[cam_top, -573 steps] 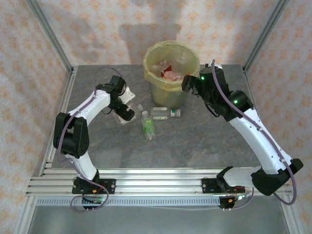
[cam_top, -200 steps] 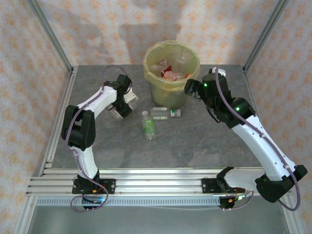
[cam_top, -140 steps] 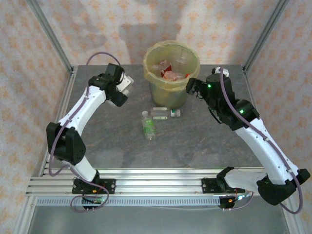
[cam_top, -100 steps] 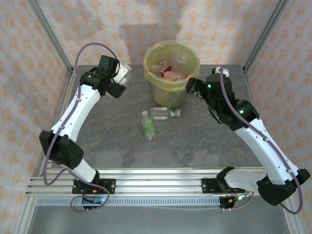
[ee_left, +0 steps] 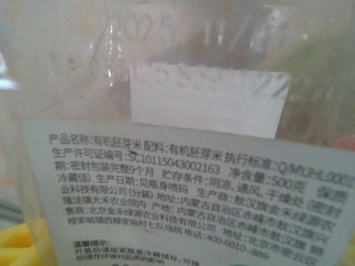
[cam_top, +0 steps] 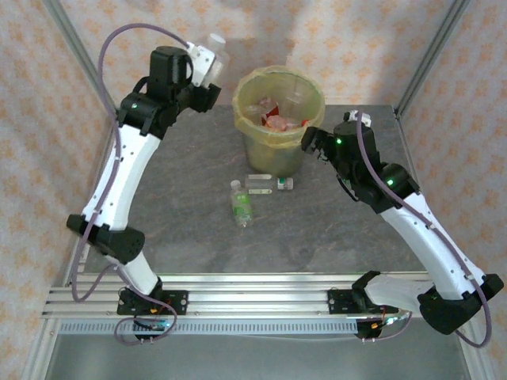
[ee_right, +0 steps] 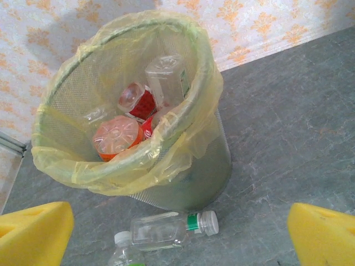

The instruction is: Put the plastic bottles in the bin

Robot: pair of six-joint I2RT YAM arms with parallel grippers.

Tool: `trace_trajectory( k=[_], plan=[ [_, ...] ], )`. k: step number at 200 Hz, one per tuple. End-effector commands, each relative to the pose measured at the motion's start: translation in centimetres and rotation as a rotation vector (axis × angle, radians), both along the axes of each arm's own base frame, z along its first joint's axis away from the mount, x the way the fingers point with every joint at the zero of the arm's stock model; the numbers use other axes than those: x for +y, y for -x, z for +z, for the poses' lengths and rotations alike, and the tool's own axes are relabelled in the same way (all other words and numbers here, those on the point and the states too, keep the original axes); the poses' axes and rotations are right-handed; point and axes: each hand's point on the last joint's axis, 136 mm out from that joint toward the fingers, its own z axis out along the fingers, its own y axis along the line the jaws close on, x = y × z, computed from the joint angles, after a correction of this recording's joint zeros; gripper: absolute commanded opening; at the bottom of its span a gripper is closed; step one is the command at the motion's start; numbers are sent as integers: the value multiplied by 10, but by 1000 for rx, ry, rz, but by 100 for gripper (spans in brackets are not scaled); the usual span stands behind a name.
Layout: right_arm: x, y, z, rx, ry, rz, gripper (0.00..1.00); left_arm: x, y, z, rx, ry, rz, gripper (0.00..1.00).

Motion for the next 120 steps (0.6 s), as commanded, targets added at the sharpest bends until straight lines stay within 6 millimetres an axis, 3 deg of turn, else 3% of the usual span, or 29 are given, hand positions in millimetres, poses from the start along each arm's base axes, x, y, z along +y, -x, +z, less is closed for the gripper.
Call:
trace_trajectory(
  k=[1,23,27,64,120],
  plan=[
    [-4,4,7,-30,-27,-22,99,-21,-20,1,-29,-10,-5,71],
    [-5,6,6,-30,-31,-24,99,-52,-32,4,-66,-47,-72,72],
    [-6,6,7,-31,-33,-25,99,-61,-41,-7,-53,-63,-85,72],
    [-9,10,4,-25,-27,-30,99,-105,-67,-26,-81,-189,-126,72],
    [-13,14,3,-7,-4,-28,99,-128,-98,-59,-102,-304,-92,74]
  ],
)
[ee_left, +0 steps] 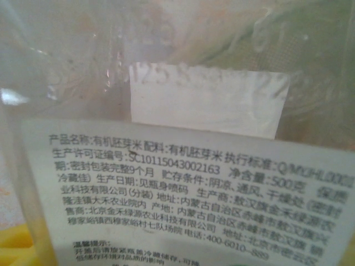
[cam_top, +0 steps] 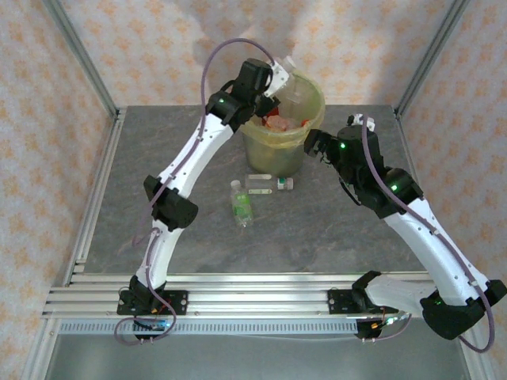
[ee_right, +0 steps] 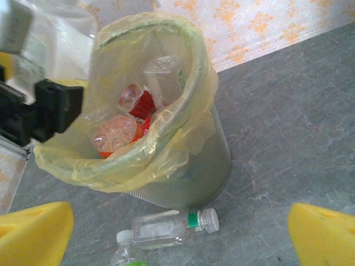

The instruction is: Put the plastic bottles in the bin

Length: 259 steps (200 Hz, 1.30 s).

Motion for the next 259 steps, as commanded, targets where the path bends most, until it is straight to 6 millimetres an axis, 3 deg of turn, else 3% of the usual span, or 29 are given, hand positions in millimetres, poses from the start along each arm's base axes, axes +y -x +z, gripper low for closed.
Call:
trace_trajectory(
  k=[1,46,67,153,225,259],
  plan=[
    [-8,7,3,-1,16,-20,99,12,-7,35,-119,-27,49,74],
    [-11,8,1,0,22,-31,99,5,-11,15,-93,-100,31,83],
    [-9,8,1,1,18,-26,99,3,-11,12,-91,-111,26,100],
    [-12,9,1,0,25,-29,99,6,-5,31,-118,-83,22,100],
    [-12,10,2,-4,21,-28,99,-13,9,23,-39,4,-86,98],
    [-13,12,2,3,27,-28,99,-9,16,50,-86,63,-73,100]
  ],
)
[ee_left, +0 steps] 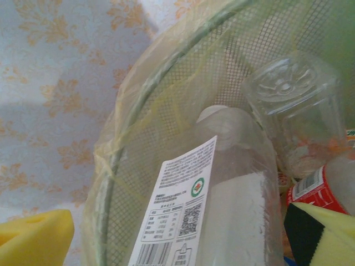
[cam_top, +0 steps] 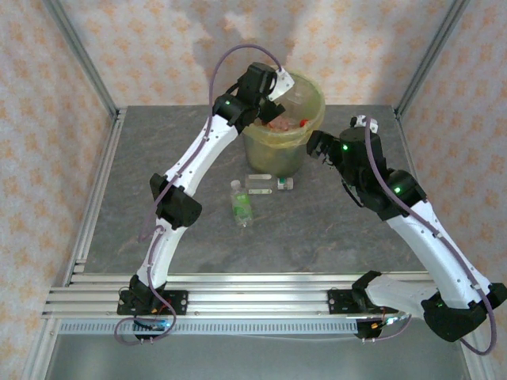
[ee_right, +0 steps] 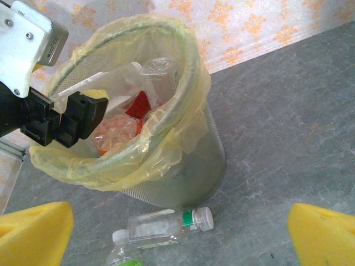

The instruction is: Put the plastic bottles in the bin

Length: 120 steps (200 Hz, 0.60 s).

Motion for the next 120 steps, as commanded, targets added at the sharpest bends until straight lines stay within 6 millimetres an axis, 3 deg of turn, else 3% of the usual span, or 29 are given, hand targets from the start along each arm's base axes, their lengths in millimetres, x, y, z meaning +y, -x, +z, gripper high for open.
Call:
trace_trajectory(
  k=[1,47,87,92,120],
  plan=[
    [-7,6,1,2,17,-14,99,6,23,67,-90,113,-7,100],
    [-4,9,-6,23,21,4,99,32,56,135,-177,246,49,100],
    [7,12,-16,52,24,66,99,75,89,177,-247,353,191,100],
    [9,13,-17,55,26,73,99,85,100,189,-270,380,212,100],
    [22,17,-28,75,41,111,99,122,129,195,-306,483,320,100]
  ],
)
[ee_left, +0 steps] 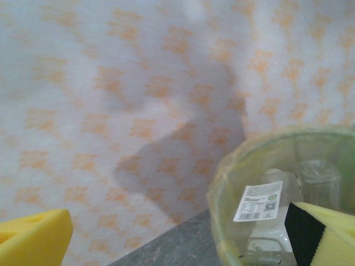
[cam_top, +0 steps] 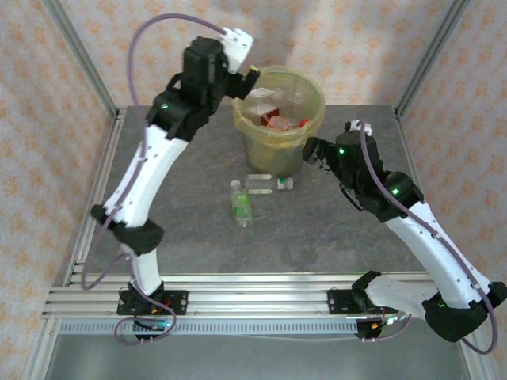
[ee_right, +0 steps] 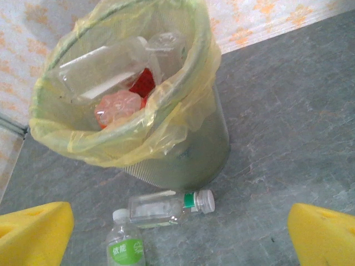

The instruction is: Put the plastic bottles in the bin

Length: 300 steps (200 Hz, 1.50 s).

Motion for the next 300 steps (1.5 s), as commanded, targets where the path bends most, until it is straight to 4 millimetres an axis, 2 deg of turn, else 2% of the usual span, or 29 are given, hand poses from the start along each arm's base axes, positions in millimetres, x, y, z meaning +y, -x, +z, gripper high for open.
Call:
trace_trajectory(
  k=[1,32,64,71,124,148,189,230,252,300],
  plan=[
    [9,8,-12,28,30,44,99,32,16,3,-29,137,131,100],
    [34,12,-29,54,77,96,99,77,51,-10,-42,279,218,100],
    [70,18,-48,85,108,178,100,116,83,-44,-29,386,309,100],
    [81,16,-59,109,129,196,100,125,89,-52,-25,396,338,100],
    [133,23,-100,196,151,289,100,173,129,-108,13,452,546,100],
    [153,28,-125,259,162,323,100,193,146,-130,-10,506,649,100],
    [186,37,-164,358,195,385,100,201,161,-166,-17,632,686,100],
    [202,36,-196,445,277,407,99,204,170,-203,6,682,708,100],
    [209,33,-210,482,317,417,99,206,174,-214,13,700,716,100],
    [221,26,-239,533,388,422,98,228,193,-230,-23,709,852,100]
  ],
)
